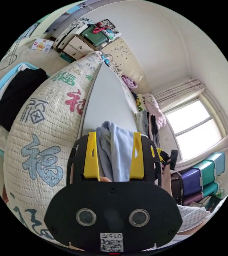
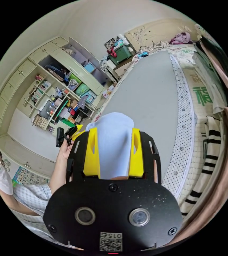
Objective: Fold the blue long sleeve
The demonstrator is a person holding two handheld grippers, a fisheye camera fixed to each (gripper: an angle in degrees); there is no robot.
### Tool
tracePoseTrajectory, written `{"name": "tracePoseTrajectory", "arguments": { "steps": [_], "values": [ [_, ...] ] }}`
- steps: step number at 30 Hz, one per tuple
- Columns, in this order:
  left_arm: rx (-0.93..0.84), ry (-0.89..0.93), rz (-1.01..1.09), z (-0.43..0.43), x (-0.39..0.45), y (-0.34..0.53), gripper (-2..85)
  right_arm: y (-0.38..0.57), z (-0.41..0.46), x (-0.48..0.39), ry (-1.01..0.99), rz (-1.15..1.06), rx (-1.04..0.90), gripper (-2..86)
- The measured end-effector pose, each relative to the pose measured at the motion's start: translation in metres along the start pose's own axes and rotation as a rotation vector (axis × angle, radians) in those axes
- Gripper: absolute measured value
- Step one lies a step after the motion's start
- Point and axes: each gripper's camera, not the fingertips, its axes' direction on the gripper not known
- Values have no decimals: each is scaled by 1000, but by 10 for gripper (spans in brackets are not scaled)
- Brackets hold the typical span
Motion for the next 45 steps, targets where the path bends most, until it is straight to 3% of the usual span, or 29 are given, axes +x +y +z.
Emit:
{"name": "tracePoseTrajectory", "arguments": {
  "steps": [17, 26, 40, 45],
  "values": [
    [-136, 53, 38, 37, -44, -54, 165, -86, -14, 23, -115, 16, -29, 173],
    [-136, 95, 24, 42, -68, -70, 145, -106, -27, 24, -105, 46, -1, 203],
    [-131, 126, 12, 42, -98, -81, 129, -121, -22, 23, -297, 106, -42, 206],
    [-119, 268, -53, 37, -122, -81, 147, -120, -19, 11, -347, 103, -66, 220]
  ]
}}
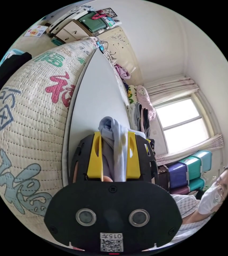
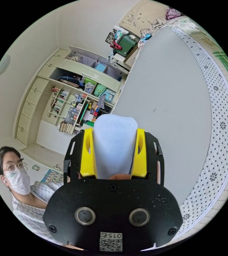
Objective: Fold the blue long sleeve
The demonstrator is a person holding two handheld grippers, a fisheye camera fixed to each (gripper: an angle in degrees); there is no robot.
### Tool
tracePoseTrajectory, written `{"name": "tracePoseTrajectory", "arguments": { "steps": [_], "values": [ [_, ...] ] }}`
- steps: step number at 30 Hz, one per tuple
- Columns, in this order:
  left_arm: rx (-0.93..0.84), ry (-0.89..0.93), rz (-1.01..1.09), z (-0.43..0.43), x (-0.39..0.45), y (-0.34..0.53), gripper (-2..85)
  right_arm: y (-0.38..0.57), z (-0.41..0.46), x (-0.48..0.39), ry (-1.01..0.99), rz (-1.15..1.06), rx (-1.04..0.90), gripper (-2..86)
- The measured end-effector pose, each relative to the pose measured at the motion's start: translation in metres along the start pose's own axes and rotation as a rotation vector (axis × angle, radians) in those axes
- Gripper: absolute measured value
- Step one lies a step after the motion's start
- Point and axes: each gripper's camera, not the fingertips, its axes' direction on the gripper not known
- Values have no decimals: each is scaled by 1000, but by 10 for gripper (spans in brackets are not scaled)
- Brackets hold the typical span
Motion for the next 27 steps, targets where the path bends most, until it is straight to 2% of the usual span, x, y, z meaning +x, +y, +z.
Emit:
{"name": "tracePoseTrajectory", "arguments": {
  "steps": [2, 6, 11, 19, 22, 27],
  "values": [
    [6, 75, -26, -5, -11, 1, 162, 2, 5, -10, 15, -22, -12, 230],
    [-35, -10, 51, -8, -2, 2, 165, 7, 14, -25, 17, -38, -23, 236],
    [-78, 15, 75, -5, -4, 10, 160, 19, 24, -36, 9, -32, -23, 222],
    [-81, -50, 100, -20, -8, 28, 119, 47, 49, -71, 98, -59, -34, 169],
    [-48, 0, 158, -35, 1, 37, 108, 63, 52, -102, 108, -148, -10, 150],
    [70, 115, 396, -76, 66, 77, 101, 115, 23, -188, 28, -389, 148, 139]
  ]
}}
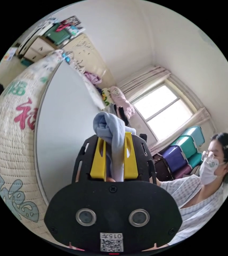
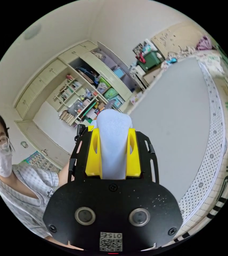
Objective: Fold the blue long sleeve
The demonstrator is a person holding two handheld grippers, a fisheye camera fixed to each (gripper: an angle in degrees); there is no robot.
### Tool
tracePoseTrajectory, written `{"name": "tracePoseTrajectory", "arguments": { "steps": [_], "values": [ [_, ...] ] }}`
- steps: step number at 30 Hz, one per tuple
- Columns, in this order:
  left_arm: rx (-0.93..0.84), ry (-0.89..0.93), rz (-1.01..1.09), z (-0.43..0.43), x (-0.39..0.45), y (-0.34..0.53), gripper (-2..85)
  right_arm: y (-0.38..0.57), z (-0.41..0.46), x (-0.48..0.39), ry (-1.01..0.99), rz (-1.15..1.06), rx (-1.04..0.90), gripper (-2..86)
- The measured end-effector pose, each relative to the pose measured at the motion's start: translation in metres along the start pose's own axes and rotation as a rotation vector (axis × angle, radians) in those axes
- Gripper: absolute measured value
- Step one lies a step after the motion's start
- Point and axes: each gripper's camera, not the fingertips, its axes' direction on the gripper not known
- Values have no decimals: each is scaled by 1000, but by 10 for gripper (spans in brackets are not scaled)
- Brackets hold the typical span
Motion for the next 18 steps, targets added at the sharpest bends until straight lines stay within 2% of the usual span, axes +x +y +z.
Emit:
{"name": "tracePoseTrajectory", "arguments": {
  "steps": [5, 11, 15, 18],
  "values": [
    [65, 56, 202, -28, 99, 24, 97, 35, -49, -111, 5, -235, 126, 138],
    [77, 73, 395, -35, 228, 42, 92, 68, -111, -220, 38, -396, 265, 138],
    [30, 86, 541, -1, 306, 42, 92, 75, -168, -276, 152, -456, 253, 137],
    [-1, 135, 562, 47, 337, 32, 92, 64, -213, -300, 259, -475, 232, 137]
  ]
}}
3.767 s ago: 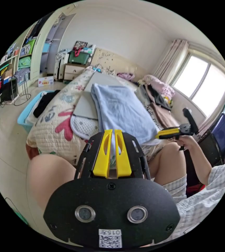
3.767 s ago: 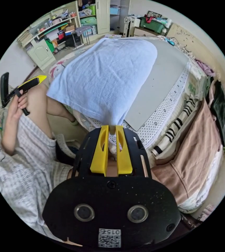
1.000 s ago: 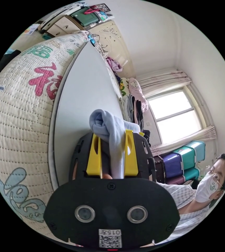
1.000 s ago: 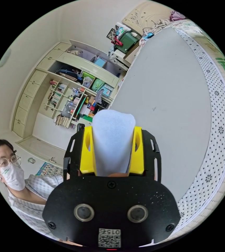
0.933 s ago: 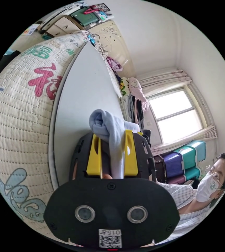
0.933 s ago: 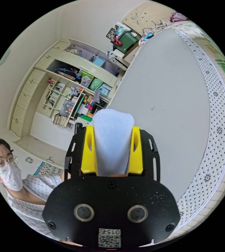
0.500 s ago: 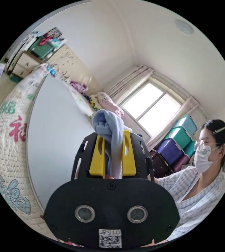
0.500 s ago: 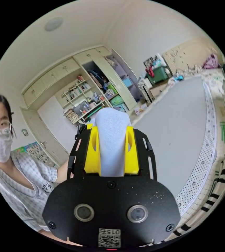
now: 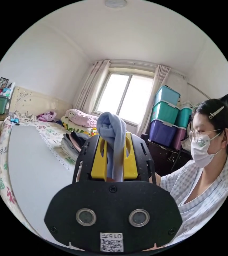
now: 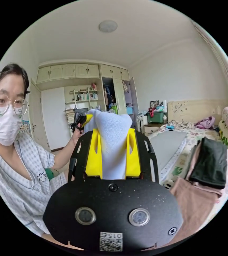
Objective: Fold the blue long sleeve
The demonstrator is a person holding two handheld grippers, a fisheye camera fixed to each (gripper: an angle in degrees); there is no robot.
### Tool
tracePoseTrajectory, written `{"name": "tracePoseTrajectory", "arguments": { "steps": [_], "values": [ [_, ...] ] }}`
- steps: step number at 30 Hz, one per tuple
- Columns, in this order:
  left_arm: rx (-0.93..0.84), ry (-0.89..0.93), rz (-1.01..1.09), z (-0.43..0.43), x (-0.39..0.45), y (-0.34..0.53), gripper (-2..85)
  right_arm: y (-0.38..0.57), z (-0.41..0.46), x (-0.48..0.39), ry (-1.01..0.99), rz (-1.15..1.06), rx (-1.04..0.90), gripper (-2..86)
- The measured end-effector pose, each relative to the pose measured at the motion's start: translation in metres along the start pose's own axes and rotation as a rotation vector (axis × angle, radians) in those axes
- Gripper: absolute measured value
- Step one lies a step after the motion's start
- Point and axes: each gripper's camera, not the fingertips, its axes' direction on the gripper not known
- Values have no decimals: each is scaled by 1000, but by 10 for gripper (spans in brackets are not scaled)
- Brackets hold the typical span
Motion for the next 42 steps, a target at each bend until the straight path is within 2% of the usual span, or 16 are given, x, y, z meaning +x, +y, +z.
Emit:
{"name": "tracePoseTrajectory", "arguments": {
  "steps": [5, 10, 15, 22, 25, 27, 29, 31, 32, 34, 36, 39, 42],
  "values": [
    [0, 104, -26, 100, 6, -33, 91, -54, -62, 11, 208, -86, -53, 137],
    [29, 128, 70, 192, 12, -68, 91, -100, -92, 26, 438, -262, -93, 136],
    [46, 96, 80, 295, -24, -92, 90, -124, -78, 95, 608, -306, -117, 136],
    [19, 17, 108, 379, -85, -91, 90, -121, -17, 185, 688, -354, -168, 136],
    [8, -122, 90, 435, -141, -101, 92, -133, 38, 279, 832, -239, -180, 144],
    [-134, -396, -43, 501, -206, -89, 98, -126, 97, 378, 1058, 135, -270, 145],
    [-225, -568, -99, 534, -232, -69, 91, -101, 140, 420, 1192, 241, -342, 109],
    [-180, -546, 25, 547, -221, -47, 78, -70, 183, 444, 1065, 204, -441, 85],
    [-188, -536, 122, 559, -209, -35, 67, -50, 212, 470, 996, 280, -565, 75],
    [-270, -502, 192, 587, -205, -19, 56, -33, 235, 481, 1048, 267, -608, 56],
    [-454, -485, 167, 631, -226, 0, 46, -40, 230, 487, 1047, 271, -601, 47],
    [-461, -467, 94, 639, -248, 3, 34, -54, 185, 486, 942, 383, -460, 46],
    [-473, -505, 43, 616, -249, -8, 28, -56, 132, 435, 826, 350, -260, 39]
  ]
}}
